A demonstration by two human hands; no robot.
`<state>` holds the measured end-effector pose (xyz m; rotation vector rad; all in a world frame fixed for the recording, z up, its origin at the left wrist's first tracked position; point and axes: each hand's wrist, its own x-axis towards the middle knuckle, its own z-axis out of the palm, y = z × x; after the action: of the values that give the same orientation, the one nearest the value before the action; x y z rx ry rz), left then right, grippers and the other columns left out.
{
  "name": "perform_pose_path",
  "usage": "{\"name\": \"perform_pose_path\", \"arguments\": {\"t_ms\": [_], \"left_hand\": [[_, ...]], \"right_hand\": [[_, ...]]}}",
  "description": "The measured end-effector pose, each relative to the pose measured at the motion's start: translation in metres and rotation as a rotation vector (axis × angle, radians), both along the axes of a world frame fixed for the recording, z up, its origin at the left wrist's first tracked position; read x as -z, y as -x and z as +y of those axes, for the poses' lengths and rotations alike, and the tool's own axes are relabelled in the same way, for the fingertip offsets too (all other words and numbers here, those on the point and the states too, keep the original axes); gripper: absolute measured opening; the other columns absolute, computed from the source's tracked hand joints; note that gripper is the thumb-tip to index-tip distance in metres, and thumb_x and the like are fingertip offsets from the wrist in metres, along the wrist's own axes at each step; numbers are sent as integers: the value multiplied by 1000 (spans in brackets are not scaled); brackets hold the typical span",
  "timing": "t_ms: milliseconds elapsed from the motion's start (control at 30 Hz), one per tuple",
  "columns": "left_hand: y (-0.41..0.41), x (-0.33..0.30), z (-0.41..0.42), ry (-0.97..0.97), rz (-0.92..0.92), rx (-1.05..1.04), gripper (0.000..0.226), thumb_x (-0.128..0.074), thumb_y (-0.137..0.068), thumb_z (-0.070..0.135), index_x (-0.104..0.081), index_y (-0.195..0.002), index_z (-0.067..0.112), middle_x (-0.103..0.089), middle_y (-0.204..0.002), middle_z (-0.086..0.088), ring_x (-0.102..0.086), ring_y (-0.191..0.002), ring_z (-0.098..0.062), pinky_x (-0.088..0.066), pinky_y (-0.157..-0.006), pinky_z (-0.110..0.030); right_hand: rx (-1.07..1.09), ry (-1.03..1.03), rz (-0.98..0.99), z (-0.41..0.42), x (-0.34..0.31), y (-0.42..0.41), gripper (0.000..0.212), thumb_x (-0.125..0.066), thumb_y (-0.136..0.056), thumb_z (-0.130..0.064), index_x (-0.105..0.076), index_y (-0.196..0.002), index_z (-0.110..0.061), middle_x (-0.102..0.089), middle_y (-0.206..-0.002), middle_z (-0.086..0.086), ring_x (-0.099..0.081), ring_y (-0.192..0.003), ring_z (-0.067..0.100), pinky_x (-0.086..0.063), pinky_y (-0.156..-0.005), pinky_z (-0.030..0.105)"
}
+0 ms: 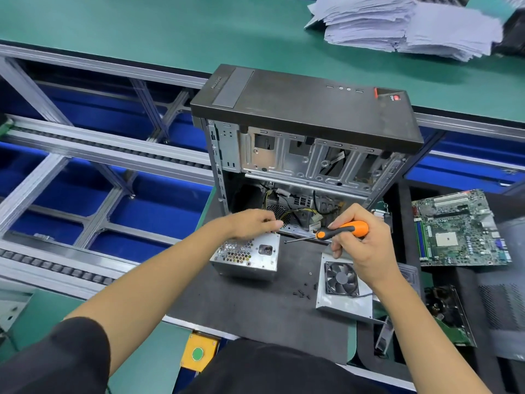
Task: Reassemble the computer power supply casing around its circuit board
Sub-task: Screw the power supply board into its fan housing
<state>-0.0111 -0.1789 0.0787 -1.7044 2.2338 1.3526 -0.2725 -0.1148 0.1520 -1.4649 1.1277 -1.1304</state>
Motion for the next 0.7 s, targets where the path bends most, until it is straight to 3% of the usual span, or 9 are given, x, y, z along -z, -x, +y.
{"name": "perform_pose_path", "arguments": {"t_ms": [67,133,167,233,367,467,533,600,700], "left_hand": [[3,0,-12,-245,11,137,52,-35,-103,63,-65,-111,20,-68,-113,-4,-57,-91,0,-45,-92,-30],[4,3,-20,-412,18,199,45,-36,-104,60,-65,-100,26,-75,-102,0,-68,-87,-4,-43,-106,-43],[3,5,-24,-447,14,224,42,-36,-104,59,-65,-96,29,-76,-93,4,-71,-87,-7,-41,-109,-49],[3,9,-31,-467,-3,281,40,-36,-105,57,-66,-104,30,-76,-106,-2,-68,-108,-19,-38,-114,-51],[1,17,-37,-520,74,321,36,-39,-107,50,-70,-111,31,-74,-108,-2,-68,-93,-15,-50,-91,-33],[1,20,-37,-509,62,305,47,-40,-104,56,-68,-121,22,-72,-119,-3,-68,-108,-20,-47,-101,-38],[0,20,-37,-490,40,281,50,-41,-101,62,-72,-105,23,-76,-99,3,-71,-90,-17,-45,-105,-46],[-1,21,-38,-481,27,270,50,-42,-101,62,-72,-95,23,-75,-81,5,-66,-74,-27,-39,-107,-58],[-2,25,-37,-483,52,247,48,-44,-101,62,-73,-83,29,-72,-71,8,-62,-57,-2,-49,-96,-47]], "right_hand": [[-3,-4,-10,0,0,-2,19,-54,-68,-10,-65,-77,-23,-61,-61,4,-58,-48,27,-51,-45,33],[-3,-9,-22,0,0,-3,30,-50,-70,0,-65,-76,-24,-60,-60,8,-58,-48,29,-50,-45,34],[-3,-13,-26,0,-1,-3,33,-49,-70,3,-65,-76,-25,-60,-60,8,-58,-48,29,-50,-45,34],[0,-19,-22,0,-1,-4,34,-48,-70,4,-65,-76,-25,-61,-61,7,-59,-49,27,-52,-45,36],[7,-32,1,1,-1,-8,21,-53,-68,-7,-64,-75,-24,-64,-62,4,-59,-50,26,-53,-45,36],[4,-38,17,1,0,-9,24,-52,-70,-1,-64,-75,-21,-64,-63,4,-59,-49,25,-53,-45,35],[5,-47,34,0,2,-10,25,-52,-70,2,-64,-75,-20,-64,-64,6,-58,-49,24,-53,-45,35],[2,-49,75,-2,5,-11,27,-53,-70,1,-64,-74,-23,-64,-65,5,-59,-51,26,-53,-46,37],[-22,-53,150,-4,11,-16,27,-53,-70,0,-63,-74,-25,-64,-61,4,-58,-52,31,-54,-46,40]]}}
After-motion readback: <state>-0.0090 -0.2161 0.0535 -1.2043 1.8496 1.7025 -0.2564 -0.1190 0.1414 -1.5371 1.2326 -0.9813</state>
